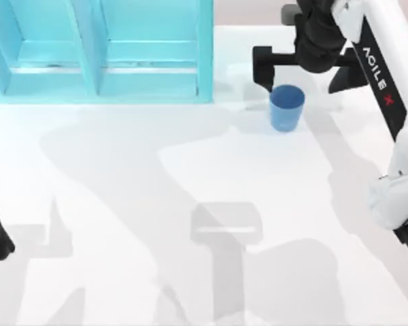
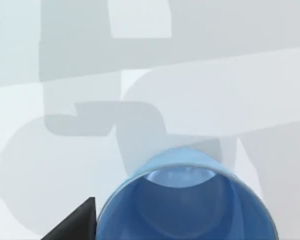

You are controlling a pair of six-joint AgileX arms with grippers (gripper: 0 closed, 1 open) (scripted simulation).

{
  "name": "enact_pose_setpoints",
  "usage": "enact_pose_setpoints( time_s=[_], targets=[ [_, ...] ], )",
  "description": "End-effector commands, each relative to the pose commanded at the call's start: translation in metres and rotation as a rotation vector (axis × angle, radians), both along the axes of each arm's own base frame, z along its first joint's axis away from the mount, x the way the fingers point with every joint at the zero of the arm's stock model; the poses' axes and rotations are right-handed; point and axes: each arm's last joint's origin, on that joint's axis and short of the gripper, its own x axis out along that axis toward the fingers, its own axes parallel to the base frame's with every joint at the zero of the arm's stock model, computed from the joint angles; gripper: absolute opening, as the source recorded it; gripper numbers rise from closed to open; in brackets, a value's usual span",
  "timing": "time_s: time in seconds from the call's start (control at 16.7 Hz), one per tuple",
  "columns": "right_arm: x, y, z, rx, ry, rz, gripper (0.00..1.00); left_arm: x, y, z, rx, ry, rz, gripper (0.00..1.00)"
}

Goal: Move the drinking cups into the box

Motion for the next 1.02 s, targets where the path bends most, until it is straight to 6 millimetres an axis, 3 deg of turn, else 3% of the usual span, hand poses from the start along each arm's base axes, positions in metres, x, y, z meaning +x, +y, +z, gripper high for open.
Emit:
enact_pose_setpoints(
  time_s=[0.18,0.96,1.02],
  targets=[
    [0.0000,0.0000,0.0000,0.000,0.000,0.000,1.00,0.0000,0.0000,0.0000,0.000,0.000,0.000,1.00],
    [0.0000,0.0000,0.0000,0.000,0.000,0.000,0.02,0.0000,0.0000,0.0000,0.000,0.000,0.000,1.00],
    [0.0000,0.0000,0.0000,0.000,0.000,0.000,0.00,0.0000,0.0000,0.0000,0.000,0.000,0.000,1.00]
  ],
)
